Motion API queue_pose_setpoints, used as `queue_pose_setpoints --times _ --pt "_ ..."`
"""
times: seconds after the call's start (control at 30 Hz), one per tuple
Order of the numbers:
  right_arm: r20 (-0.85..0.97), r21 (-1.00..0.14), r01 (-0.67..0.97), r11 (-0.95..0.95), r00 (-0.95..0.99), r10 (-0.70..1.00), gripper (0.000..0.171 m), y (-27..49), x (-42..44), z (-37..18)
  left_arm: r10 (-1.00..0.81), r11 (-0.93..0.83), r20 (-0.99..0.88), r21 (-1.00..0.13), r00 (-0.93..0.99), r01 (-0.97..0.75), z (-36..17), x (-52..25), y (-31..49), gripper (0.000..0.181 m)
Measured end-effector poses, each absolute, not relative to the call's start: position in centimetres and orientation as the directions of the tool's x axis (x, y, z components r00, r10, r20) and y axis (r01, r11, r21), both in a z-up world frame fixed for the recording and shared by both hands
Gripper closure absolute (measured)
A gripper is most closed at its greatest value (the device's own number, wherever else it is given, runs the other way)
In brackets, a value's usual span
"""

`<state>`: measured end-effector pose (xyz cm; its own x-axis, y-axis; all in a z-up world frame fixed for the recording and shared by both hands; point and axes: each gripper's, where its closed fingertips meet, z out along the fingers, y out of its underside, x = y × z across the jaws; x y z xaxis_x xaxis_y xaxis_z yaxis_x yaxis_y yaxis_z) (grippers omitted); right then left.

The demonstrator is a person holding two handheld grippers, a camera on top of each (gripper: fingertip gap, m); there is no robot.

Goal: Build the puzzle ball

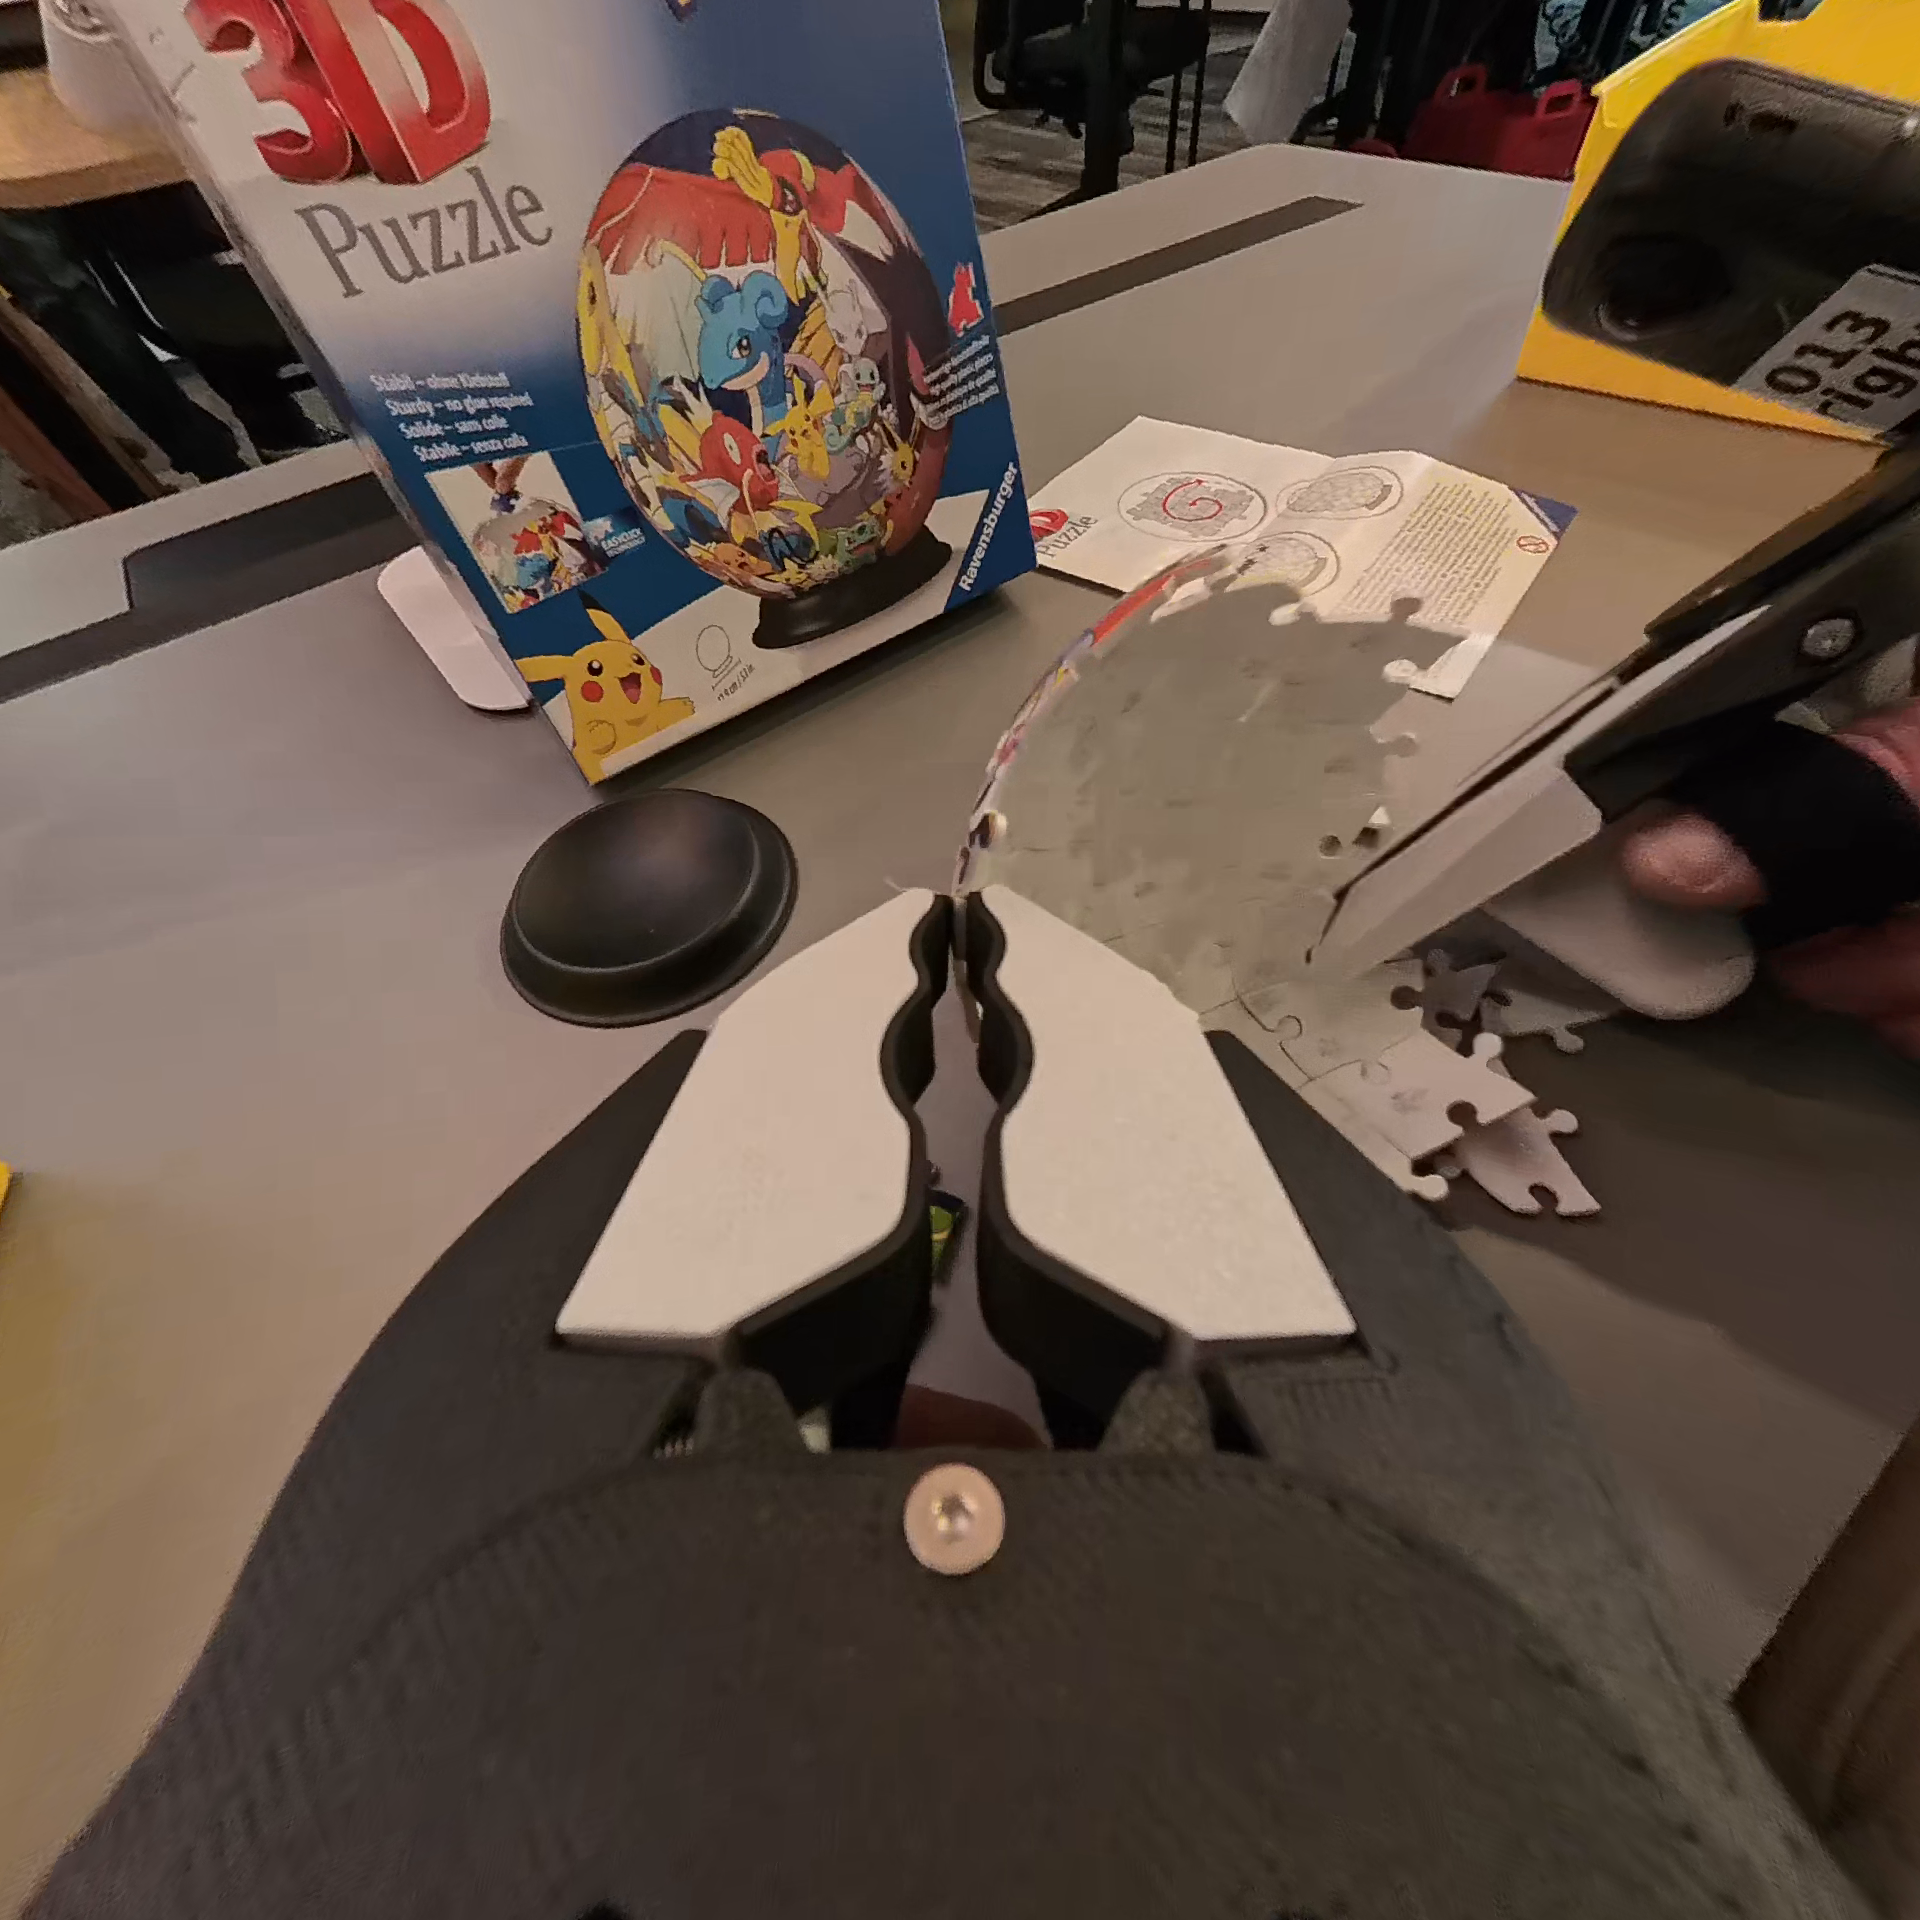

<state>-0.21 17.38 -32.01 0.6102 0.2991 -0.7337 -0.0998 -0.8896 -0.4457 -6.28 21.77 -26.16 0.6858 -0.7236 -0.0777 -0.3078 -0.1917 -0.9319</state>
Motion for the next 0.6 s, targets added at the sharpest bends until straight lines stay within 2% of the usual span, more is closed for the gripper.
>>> queue_pose_setpoints --times 0.03,0.13,0.33,0.6 --pt "-0.732 -0.444 -0.095 -0.891 0.612 0.299 0.153 17.3 -0.3 -32.1 -0.724 -0.195 -0.072 -0.933 0.686 -0.304 -26.1 -6.3 21.8 0.179" --pt "-0.721 -0.449 -0.081 -0.890 0.621 0.307 0.168 17.2 -0.6 -32.4 -0.723 -0.195 -0.067 -0.935 0.687 -0.295 -26.0 -6.3 21.7 0.179" --pt "-0.700 -0.487 -0.083 -0.869 0.632 0.332 0.171 17.5 -0.4 -31.8 -0.723 -0.177 -0.057 -0.948 0.688 -0.265 -25.4 -6.3 21.7 0.178" --pt "-0.753 -0.426 -0.182 -0.886 0.614 0.236 0.169 18.1 -0.2 -32.1 -0.736 -0.164 -0.049 -0.955 0.676 -0.248 -25.2 -6.0 21.3 0.177"
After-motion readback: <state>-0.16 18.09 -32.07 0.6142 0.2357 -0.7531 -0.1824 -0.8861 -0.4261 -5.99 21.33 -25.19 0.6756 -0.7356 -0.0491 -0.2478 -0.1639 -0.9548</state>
